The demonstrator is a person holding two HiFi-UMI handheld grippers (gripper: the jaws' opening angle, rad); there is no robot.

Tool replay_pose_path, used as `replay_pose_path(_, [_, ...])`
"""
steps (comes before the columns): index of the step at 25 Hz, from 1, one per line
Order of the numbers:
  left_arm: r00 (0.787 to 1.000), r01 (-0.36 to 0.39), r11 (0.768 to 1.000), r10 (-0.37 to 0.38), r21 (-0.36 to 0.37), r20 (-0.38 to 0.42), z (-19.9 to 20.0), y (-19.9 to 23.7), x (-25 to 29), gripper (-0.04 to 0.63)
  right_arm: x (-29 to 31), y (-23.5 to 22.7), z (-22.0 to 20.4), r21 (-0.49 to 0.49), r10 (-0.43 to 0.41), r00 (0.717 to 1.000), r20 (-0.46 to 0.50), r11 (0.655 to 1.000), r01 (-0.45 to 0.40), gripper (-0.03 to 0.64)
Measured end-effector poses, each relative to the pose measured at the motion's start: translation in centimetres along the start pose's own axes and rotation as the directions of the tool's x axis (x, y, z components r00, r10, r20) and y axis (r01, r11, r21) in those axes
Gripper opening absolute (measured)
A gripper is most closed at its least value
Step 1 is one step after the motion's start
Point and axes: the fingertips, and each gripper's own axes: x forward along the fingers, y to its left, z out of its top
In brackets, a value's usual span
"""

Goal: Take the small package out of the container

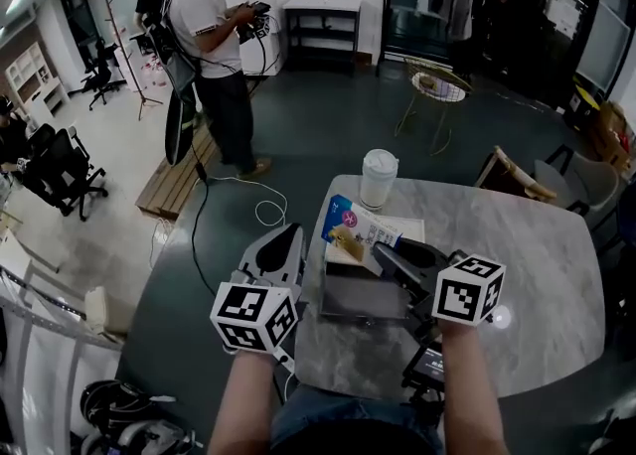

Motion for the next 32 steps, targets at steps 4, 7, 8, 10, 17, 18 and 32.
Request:
replay_pose_path(4, [1.0,-0.018,1.0,0.017,0.012,0.025,0.5,-0.1,0.7,0.012,-1.3,-0.8,1.4,-0.125,-0.048,0.995,0.09,0.99,0.059,0.094])
replay_pose_path(7, [0.999,-0.024,0.999,0.023,0.031,0.028,0.8,-0.4,1.0,0.012,-2.8,-1.3,2.2,-0.184,-0.102,0.983,0.151,0.974,0.129,0.094])
replay_pose_path(8, [0.999,-0.025,0.999,0.024,0.042,0.028,0.9,-0.5,1.0,0.012,-3.4,-1.5,2.4,-0.209,-0.127,0.978,0.164,0.965,0.16,0.094])
replay_pose_path(10, [0.999,-0.029,0.998,0.027,0.062,0.032,1.3,-0.8,0.9,0.012,-4.5,-1.9,2.6,-0.275,-0.183,0.967,0.176,0.934,0.227,0.094])
replay_pose_path(17, [0.999,-0.018,0.995,0.015,0.096,0.031,1.2,-1.4,0.9,0.012,-8.1,-3.5,3.8,-0.433,-0.329,0.918,0.222,0.81,0.395,0.094])
replay_pose_path(18, [0.999,-0.016,0.995,0.013,0.103,0.033,1.3,-1.4,0.9,0.012,-8.9,-3.8,4.3,-0.427,-0.343,0.906,0.248,0.801,0.42,0.094])
replay_pose_path(32, [0.978,-0.084,0.99,0.06,0.112,0.198,4.8,0.7,-1.0,0.012,-15.3,-4.3,6.6,-0.355,-0.454,0.758,0.469,0.689,0.632,0.097])
